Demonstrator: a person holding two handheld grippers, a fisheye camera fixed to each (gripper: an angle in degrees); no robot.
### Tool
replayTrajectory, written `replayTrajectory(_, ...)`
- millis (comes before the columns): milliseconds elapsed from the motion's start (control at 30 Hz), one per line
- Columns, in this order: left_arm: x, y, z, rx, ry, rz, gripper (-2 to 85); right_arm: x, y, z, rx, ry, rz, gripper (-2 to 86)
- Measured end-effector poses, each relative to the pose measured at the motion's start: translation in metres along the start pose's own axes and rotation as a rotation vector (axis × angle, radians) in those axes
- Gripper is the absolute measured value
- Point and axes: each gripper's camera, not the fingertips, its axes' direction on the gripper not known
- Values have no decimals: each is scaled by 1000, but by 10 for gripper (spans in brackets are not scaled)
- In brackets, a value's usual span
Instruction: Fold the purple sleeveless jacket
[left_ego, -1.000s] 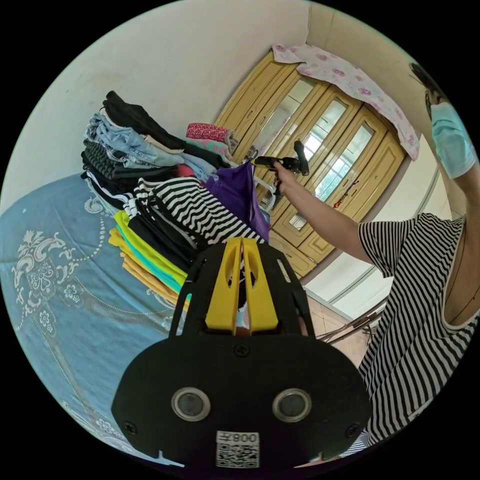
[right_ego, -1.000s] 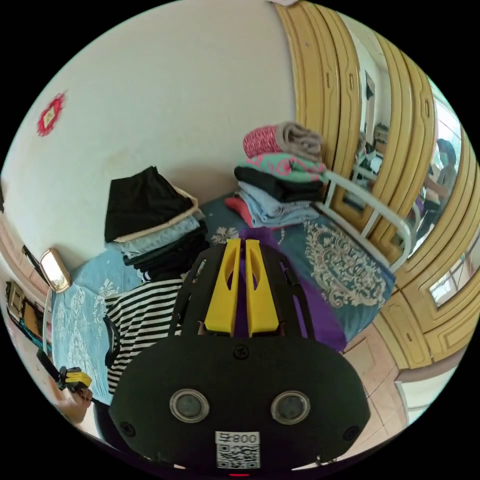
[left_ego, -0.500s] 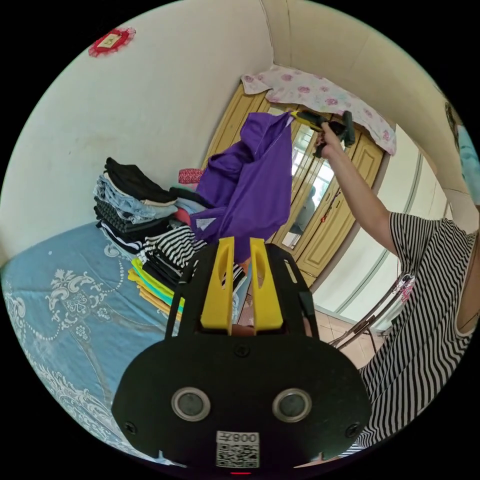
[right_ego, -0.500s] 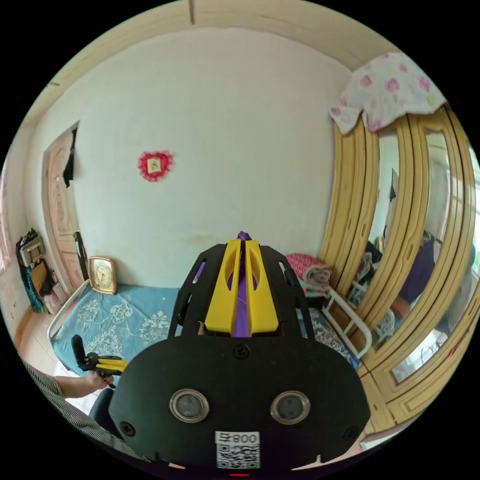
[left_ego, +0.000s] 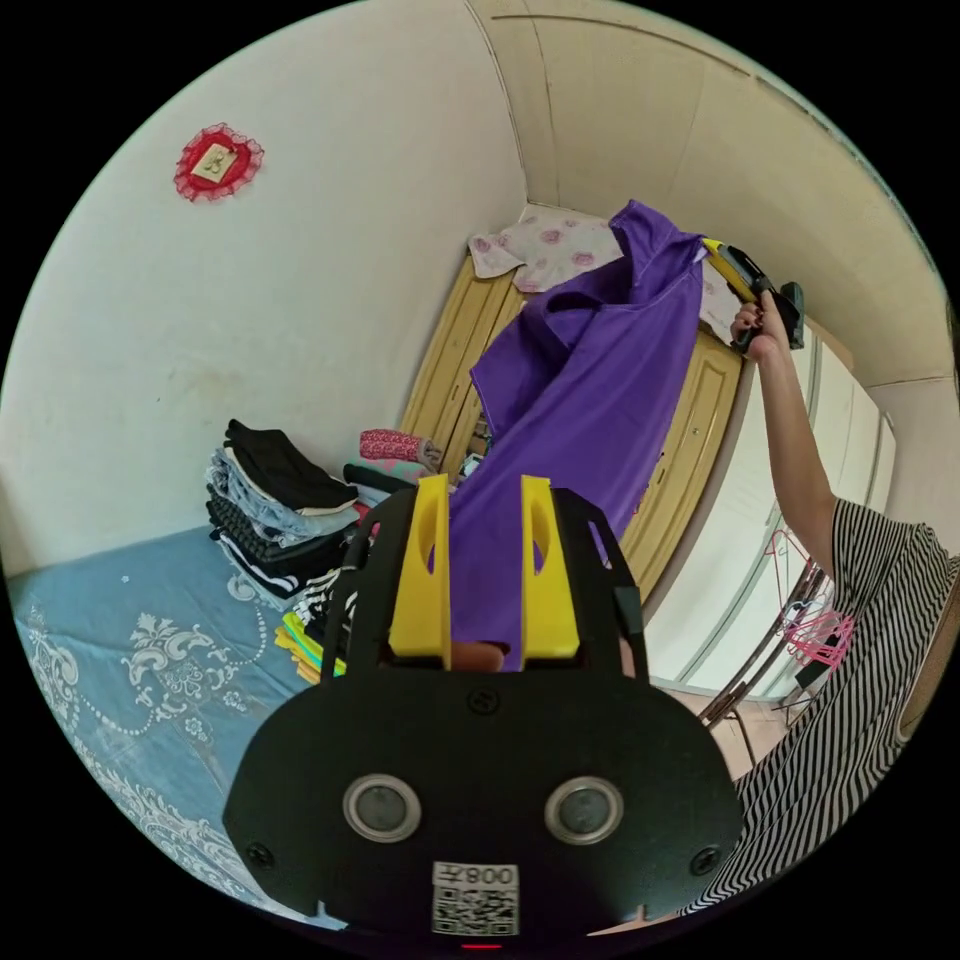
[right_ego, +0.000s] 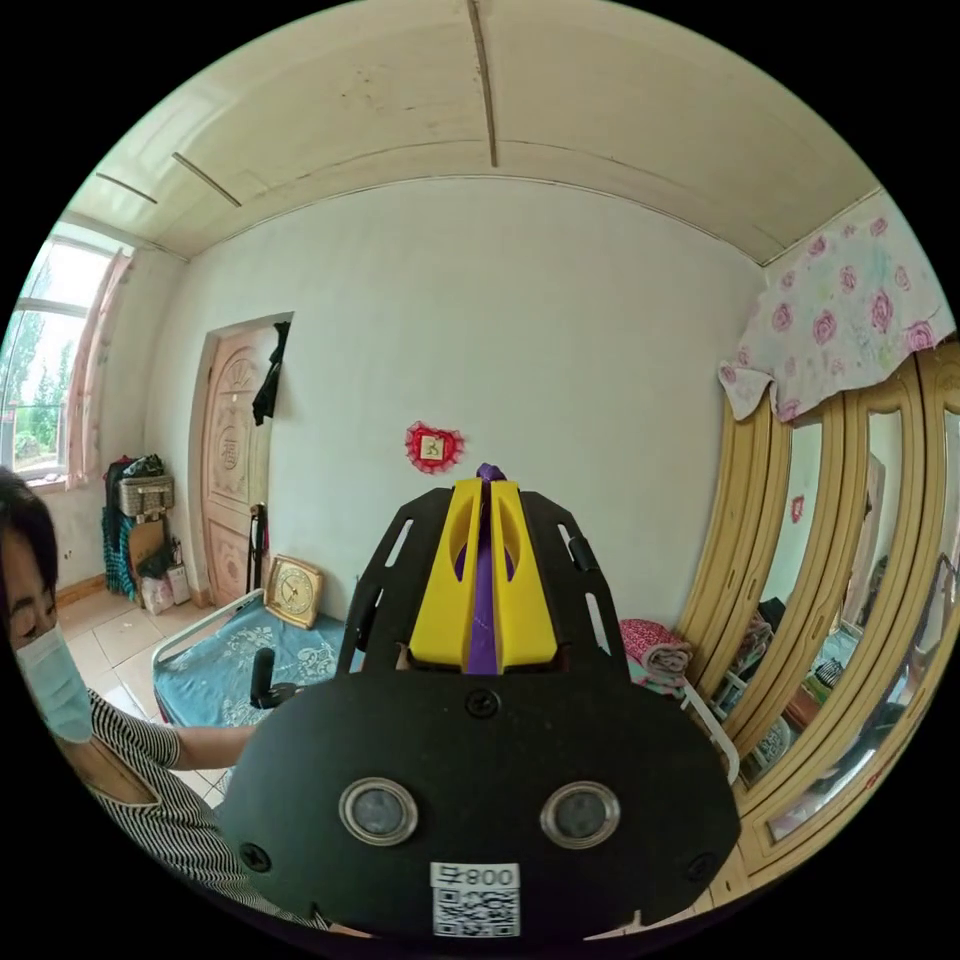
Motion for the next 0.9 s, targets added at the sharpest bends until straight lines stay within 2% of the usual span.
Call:
replayTrajectory(133, 27, -40, 29, 14, 91, -17, 131, 9, -27, -22, -9, -55, -38, 9)
replayTrajectory(300, 71, -67, 82, -94, 222, 22, 148, 27, -49, -40, -19, -129, -48, 9)
replayTrajectory(533, 146, -107, 128, -120, 609, 50, 124, 54, -68, -51, -34, -184, -50, 9)
replayTrajectory(667, 177, -127, 149, -194, 739, 32, 127, 69, -76, -55, -23, -226, -42, 9)
replayTrajectory(900, 209, -166, 182, -222, 982, -149, 115, 79, -92, -50, -25, -292, -60, 9)
